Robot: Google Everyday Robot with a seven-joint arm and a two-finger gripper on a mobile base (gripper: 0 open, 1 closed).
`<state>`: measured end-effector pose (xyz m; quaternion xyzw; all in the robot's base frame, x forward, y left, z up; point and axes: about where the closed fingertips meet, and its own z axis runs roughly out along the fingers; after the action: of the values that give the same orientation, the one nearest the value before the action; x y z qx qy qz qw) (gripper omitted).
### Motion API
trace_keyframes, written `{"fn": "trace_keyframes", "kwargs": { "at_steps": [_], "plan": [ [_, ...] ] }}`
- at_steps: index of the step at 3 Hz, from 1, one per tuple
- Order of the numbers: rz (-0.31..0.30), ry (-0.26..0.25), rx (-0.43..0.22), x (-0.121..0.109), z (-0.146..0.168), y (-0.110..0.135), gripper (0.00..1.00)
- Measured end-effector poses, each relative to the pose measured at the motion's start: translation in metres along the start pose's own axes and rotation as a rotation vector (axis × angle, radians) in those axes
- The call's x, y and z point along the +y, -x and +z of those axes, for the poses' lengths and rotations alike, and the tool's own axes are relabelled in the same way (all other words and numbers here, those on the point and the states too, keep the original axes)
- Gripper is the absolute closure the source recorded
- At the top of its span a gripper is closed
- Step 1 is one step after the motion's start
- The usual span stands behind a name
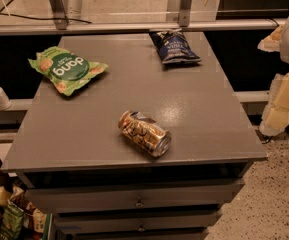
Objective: Place orange can upright
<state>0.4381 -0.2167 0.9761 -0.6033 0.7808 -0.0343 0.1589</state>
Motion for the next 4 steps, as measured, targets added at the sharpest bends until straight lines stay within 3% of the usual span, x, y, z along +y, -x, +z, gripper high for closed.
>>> {"fn": "trace_keyframes", "kwargs": {
  "at_steps": [2, 4],
  "plan": [
    [0.011, 0.001, -0.035, 0.002, 0.003, 0.005, 0.00],
    [0.050, 0.037, -0.142, 0.021, 0.034, 0.063, 0.00]
  ]
}}
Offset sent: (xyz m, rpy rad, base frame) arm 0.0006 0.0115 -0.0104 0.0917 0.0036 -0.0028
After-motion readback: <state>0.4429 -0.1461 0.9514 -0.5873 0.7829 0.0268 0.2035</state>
